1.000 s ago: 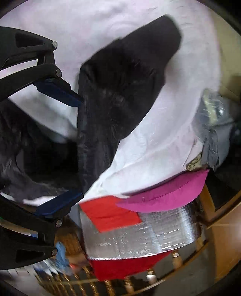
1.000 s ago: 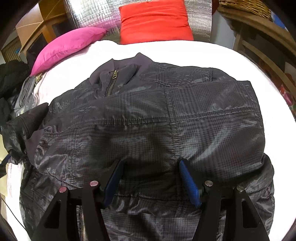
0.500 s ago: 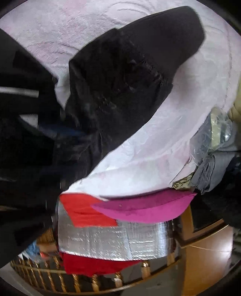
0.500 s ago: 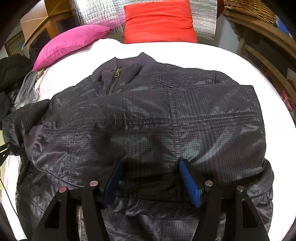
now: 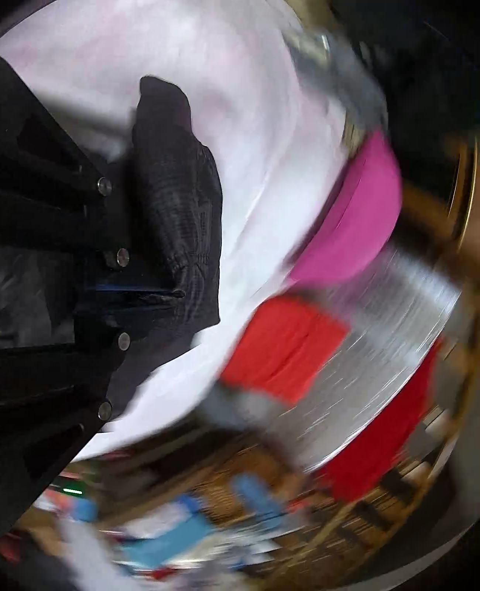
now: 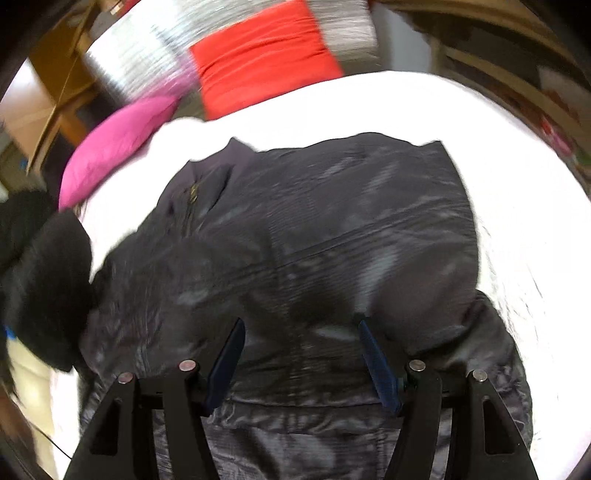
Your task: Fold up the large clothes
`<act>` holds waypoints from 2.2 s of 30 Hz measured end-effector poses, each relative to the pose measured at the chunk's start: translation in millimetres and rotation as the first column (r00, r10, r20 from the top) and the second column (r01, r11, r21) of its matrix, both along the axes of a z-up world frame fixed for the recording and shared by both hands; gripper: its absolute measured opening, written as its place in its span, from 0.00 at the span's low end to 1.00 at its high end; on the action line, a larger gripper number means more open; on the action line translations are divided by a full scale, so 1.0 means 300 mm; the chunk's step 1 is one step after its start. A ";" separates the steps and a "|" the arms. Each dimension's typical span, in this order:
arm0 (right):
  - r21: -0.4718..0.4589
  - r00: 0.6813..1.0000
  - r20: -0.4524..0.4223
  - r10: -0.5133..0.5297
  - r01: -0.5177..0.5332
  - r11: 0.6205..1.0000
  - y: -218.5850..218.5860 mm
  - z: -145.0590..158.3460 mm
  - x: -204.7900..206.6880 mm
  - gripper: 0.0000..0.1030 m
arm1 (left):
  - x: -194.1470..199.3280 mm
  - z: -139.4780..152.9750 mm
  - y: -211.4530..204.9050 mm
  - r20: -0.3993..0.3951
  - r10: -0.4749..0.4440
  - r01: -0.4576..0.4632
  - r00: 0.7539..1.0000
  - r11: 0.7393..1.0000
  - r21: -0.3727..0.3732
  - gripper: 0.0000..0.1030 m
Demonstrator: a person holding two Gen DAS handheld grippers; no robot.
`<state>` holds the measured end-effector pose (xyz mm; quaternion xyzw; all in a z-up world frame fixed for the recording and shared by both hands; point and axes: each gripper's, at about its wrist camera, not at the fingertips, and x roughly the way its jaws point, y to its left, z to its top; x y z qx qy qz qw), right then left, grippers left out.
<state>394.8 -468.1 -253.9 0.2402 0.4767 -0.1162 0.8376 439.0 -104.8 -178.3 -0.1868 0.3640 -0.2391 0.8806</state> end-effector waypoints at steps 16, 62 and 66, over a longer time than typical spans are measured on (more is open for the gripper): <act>0.140 0.998 0.028 -0.060 0.056 0.989 -0.101 0.013 -0.009 0.66 | -0.183 -0.147 -0.198 -0.193 -0.263 0.301 0.945 0.932 0.202 0.82; -0.096 0.883 0.152 0.444 -0.434 0.896 0.405 0.150 0.023 0.73 | -0.001 -0.159 0.441 -0.179 0.423 -0.364 0.888 0.885 0.290 0.44; -0.230 0.794 0.076 0.604 -0.575 0.785 0.618 0.159 0.079 0.74 | -0.024 -0.153 0.426 -0.151 0.359 -0.286 0.921 0.886 0.364 0.44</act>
